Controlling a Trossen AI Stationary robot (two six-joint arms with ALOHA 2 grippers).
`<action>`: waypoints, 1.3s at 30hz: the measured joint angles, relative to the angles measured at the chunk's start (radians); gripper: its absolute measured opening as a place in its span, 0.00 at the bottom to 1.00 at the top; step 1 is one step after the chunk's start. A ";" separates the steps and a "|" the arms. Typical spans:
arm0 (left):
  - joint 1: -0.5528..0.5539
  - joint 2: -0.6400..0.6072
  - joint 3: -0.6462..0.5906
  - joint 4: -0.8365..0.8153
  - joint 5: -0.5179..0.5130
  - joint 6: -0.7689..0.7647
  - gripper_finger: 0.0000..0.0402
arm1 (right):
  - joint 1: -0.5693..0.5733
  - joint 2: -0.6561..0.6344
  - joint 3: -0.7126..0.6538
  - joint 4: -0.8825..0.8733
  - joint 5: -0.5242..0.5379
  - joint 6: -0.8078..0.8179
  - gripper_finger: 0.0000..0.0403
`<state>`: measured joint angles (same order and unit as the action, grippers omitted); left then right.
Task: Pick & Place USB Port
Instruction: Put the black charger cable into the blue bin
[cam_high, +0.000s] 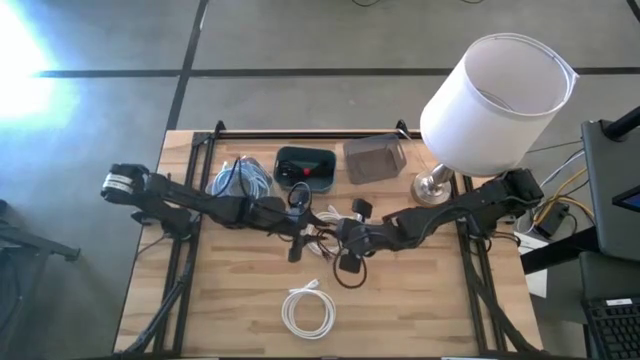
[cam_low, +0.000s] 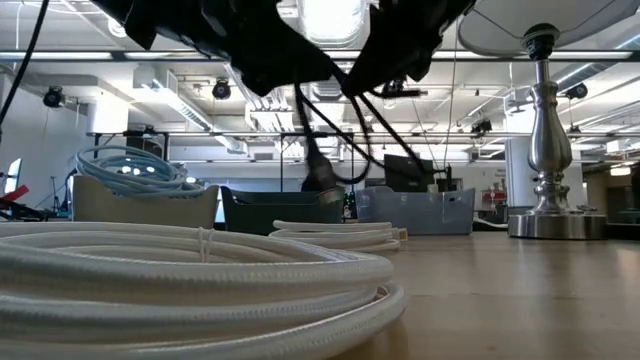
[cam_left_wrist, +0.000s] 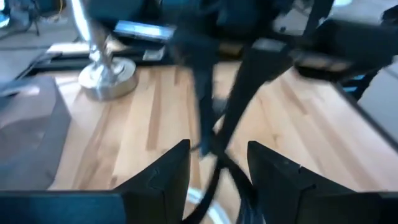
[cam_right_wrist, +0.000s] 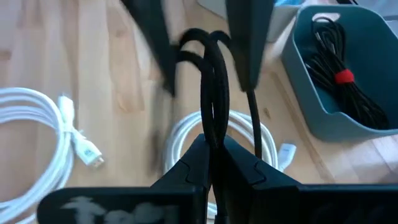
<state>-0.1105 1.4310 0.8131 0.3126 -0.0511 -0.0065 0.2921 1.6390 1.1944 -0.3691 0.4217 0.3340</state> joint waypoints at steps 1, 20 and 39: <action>0.000 0.000 0.000 -0.016 -0.008 -0.003 0.41 | 0.001 -0.001 0.003 0.005 -0.001 -0.001 0.05; -0.001 0.002 0.007 -0.086 -0.053 0.006 0.28 | -0.005 -0.003 0.006 0.009 -0.055 -0.019 0.05; 0.000 0.001 -0.001 -0.210 -0.108 -0.030 0.17 | -0.010 -0.015 0.008 -0.014 0.024 -0.011 0.29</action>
<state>-0.1104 1.4322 0.8124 0.1023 -0.1591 -0.0365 0.2825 1.6237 1.2026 -0.3834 0.4456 0.3227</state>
